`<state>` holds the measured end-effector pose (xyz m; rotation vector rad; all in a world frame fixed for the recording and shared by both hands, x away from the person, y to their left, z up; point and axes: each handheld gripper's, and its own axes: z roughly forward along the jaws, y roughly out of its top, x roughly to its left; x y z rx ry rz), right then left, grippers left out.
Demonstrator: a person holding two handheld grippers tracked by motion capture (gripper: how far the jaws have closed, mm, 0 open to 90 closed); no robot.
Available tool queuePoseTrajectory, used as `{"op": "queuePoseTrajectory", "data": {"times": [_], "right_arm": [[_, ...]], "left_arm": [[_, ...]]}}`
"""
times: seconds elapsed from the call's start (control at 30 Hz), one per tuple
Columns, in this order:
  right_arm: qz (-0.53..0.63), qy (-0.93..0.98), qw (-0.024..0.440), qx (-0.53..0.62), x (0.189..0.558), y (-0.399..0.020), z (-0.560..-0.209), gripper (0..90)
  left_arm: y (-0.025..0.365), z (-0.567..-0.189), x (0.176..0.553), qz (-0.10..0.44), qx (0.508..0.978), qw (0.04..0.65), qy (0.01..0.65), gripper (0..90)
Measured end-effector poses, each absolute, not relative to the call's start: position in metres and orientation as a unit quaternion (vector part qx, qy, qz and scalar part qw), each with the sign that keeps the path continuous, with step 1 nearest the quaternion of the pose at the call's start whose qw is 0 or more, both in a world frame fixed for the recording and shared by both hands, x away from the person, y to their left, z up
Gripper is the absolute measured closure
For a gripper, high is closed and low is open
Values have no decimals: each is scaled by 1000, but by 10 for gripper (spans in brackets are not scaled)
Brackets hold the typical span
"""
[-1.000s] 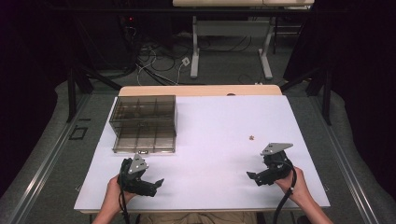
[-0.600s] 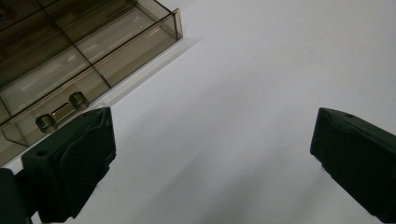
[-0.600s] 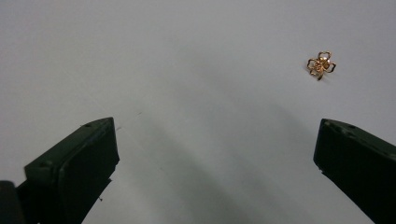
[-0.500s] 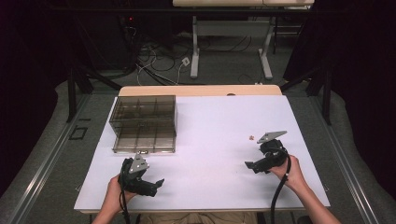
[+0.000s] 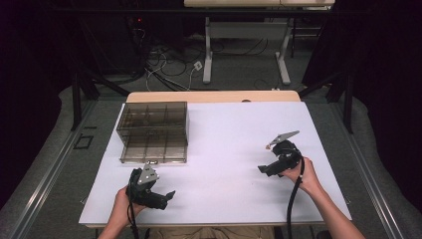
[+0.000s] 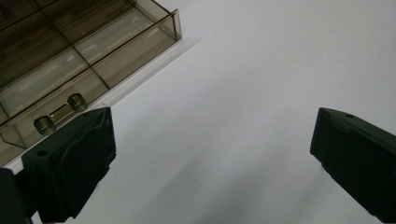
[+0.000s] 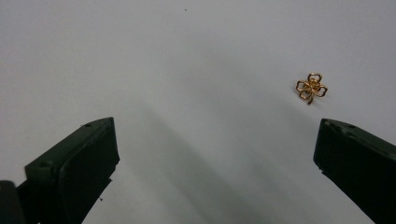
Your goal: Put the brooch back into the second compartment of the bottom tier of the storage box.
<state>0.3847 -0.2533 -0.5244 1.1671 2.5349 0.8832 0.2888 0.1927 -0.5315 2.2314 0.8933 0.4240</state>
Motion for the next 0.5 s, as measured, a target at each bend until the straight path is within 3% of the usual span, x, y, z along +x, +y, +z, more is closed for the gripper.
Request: {"op": "queuePoseTrajectory", "data": {"times": [0.5], "right_arm": [[304, 837, 110, 441, 422, -249, -527, 33]], "left_arm": [[193, -531, 290, 160, 861, 341, 343, 2]]}}
